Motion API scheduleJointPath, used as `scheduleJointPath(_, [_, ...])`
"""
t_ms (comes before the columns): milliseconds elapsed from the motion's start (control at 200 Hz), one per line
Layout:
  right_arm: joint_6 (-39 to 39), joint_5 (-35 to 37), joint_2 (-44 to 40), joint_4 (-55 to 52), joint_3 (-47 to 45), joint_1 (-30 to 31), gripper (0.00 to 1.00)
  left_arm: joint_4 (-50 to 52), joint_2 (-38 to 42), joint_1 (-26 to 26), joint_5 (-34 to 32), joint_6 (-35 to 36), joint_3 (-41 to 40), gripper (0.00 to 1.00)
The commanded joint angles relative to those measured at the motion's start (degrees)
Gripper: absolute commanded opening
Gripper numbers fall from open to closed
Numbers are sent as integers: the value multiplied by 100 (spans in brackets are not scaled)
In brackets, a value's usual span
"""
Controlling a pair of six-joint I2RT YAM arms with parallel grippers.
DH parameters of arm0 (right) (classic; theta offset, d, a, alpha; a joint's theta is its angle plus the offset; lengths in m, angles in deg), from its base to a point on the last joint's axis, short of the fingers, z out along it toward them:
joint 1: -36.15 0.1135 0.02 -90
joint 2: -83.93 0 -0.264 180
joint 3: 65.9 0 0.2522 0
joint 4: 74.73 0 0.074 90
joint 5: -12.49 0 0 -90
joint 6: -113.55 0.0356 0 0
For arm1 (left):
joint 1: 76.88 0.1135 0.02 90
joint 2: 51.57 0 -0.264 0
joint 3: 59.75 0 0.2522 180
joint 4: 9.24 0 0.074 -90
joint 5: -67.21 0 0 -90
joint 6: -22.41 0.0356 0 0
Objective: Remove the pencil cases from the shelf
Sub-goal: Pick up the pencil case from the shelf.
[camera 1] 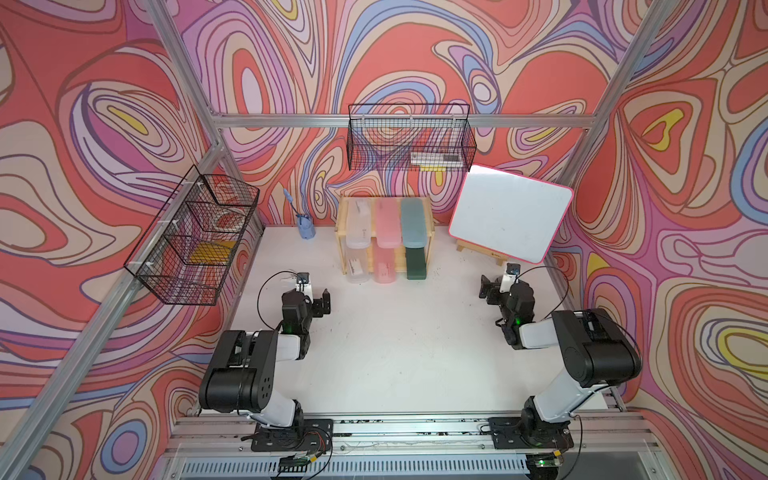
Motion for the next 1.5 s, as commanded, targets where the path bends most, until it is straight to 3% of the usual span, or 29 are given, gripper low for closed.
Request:
scheduleJointPath(0, [47, -20, 72, 78, 45, -32, 98, 36, 23, 19, 73, -34, 67, 99])
scheduleJointPath(551, [18, 21, -23, 58, 52, -46, 98, 128, 54, 27, 83, -22, 124, 99])
scheduleJointPath(681, [161, 357, -961, -2012, 774, -44, 98, 2036, 1024, 22, -449, -223, 753, 99])
scheduleJointPath(746, [174, 406, -1401, -3167, 1344, -21, 98, 2829, 1694, 74, -737, -1215, 1194, 100])
scheduleJointPath(831, [320, 578, -1787, -4523, 2150, 5, 98, 3117, 2413, 80, 293, -2272, 1359, 99])
scheduleJointPath(926, [478, 712, -2015, -5842, 2923, 24, 98, 3358, 2685, 80, 1417, -3841, 1555, 100])
scheduleJointPath(1031, [497, 700, -2282, -6800, 3405, 70, 98, 2150, 2548, 80, 2739, -5549, 1256, 99])
scheduleJointPath(1131, [583, 621, -2659, -7314, 3557, 97, 98, 773, 2177, 74, 3270, -6879, 957, 99])
scheduleJointPath(1247, [698, 325, -2793, -7927, 3838, 100, 98, 172, 1733, -61, 3461, -7394, 1007, 99])
scheduleJointPath(1497, [773, 182, -2842, -8054, 3869, 104, 98, -328, 954, -784, 2866, -7672, 1443, 99])
